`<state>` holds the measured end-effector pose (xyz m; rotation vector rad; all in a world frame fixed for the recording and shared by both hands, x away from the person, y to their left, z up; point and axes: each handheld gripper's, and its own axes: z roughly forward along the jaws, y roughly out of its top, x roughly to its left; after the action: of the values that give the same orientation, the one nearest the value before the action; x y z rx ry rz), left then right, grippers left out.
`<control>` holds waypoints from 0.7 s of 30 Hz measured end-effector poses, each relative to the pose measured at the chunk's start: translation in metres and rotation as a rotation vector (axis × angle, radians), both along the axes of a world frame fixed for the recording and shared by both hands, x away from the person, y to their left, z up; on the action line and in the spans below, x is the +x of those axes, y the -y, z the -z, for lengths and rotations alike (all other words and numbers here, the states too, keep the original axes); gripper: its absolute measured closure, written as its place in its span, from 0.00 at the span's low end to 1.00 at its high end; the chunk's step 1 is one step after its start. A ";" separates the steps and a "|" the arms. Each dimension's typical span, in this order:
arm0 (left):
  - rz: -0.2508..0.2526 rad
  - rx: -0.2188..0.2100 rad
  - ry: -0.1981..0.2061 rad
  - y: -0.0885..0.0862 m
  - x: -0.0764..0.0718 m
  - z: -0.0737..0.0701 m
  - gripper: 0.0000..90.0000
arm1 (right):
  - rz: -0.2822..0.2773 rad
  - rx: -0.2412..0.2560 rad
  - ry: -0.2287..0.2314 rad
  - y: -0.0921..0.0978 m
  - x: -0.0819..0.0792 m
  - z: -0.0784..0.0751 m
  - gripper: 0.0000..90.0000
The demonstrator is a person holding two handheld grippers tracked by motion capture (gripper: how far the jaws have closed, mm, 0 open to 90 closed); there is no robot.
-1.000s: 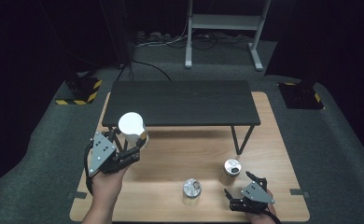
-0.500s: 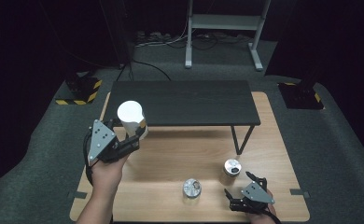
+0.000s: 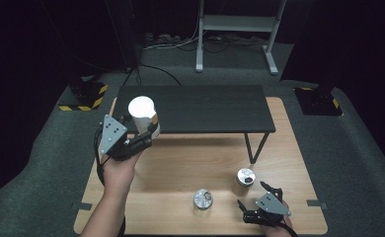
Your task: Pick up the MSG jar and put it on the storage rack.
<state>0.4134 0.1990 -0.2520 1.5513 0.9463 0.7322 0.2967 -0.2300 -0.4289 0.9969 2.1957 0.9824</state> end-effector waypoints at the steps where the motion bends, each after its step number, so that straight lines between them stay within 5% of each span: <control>1: -0.001 -0.004 -0.001 0.000 0.002 0.000 0.34 | 0.000 0.001 0.000 0.000 0.000 0.000 0.00; 21: -0.017 0.010 -0.008 0.008 0.033 0.000 0.34 | -0.002 0.002 0.001 0.000 0.000 0.000 0.00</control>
<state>0.4462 0.1909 -0.2525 1.5574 0.9638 0.7440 0.2966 -0.2301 -0.4288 0.9955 2.1958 0.9862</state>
